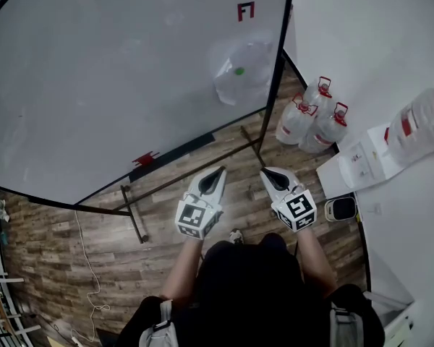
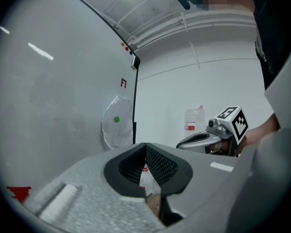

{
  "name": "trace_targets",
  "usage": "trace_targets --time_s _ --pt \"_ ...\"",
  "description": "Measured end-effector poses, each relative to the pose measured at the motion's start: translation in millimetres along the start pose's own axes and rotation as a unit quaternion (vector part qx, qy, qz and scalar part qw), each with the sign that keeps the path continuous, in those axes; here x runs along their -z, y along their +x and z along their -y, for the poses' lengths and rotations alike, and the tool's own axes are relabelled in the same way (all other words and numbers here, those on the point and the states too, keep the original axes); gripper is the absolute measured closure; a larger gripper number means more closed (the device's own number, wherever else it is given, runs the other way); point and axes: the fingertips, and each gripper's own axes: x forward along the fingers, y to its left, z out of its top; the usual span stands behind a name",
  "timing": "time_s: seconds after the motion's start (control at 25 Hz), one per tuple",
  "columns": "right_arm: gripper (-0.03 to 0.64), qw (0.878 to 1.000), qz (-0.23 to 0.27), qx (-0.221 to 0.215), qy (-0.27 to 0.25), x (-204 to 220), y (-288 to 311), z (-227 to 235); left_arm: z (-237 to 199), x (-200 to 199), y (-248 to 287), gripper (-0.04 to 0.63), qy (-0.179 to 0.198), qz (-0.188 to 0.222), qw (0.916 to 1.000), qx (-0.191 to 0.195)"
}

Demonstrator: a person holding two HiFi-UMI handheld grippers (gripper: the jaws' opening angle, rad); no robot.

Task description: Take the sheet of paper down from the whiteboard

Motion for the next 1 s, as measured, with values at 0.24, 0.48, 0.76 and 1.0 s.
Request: trace_targets --time_s 0.24,0.48,0.76,1.0 --pt "0.614 1.000 -0.002 0.017 0.007 5 2 9 -2 1 12 0.584 0.004 -0.002 0.9998 0.018" --pt "0.614 1.000 -0.003 0.026 0.009 5 2 21 0 0 24 0.584 0.003 0.002 0.9997 0.025" --pt "0.614 1.000 0.000 0.020 0.004 4 12 38 -7 -1 38 0.584 0.006 0.007 0.9998 0.015" --pt "0.614 1.000 -0.003 -0.005 -0.009 3 30 59 -23 0 59 0.584 0.003 0.010 0.9999 -0.013"
